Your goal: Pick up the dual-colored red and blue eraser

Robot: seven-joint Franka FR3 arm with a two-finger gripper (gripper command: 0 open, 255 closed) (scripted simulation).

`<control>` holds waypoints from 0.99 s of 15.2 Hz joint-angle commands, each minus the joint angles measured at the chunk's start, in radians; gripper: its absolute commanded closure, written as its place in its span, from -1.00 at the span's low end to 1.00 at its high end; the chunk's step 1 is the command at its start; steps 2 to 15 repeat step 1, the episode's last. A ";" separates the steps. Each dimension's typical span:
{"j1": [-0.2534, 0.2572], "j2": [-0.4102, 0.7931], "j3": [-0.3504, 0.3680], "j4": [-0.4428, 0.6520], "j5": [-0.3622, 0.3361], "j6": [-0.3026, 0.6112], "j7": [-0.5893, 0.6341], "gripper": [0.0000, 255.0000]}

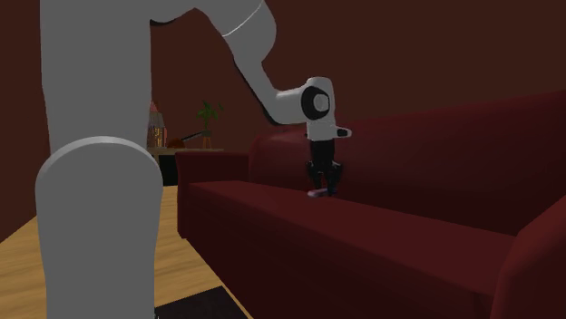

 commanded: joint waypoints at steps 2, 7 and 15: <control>-0.001 -0.002 -0.001 0.006 0.001 -0.009 -0.001 1.00; -0.001 -0.002 -0.001 0.006 0.001 -0.009 -0.001 1.00; -0.001 -0.002 -0.001 0.006 0.001 -0.009 -0.001 1.00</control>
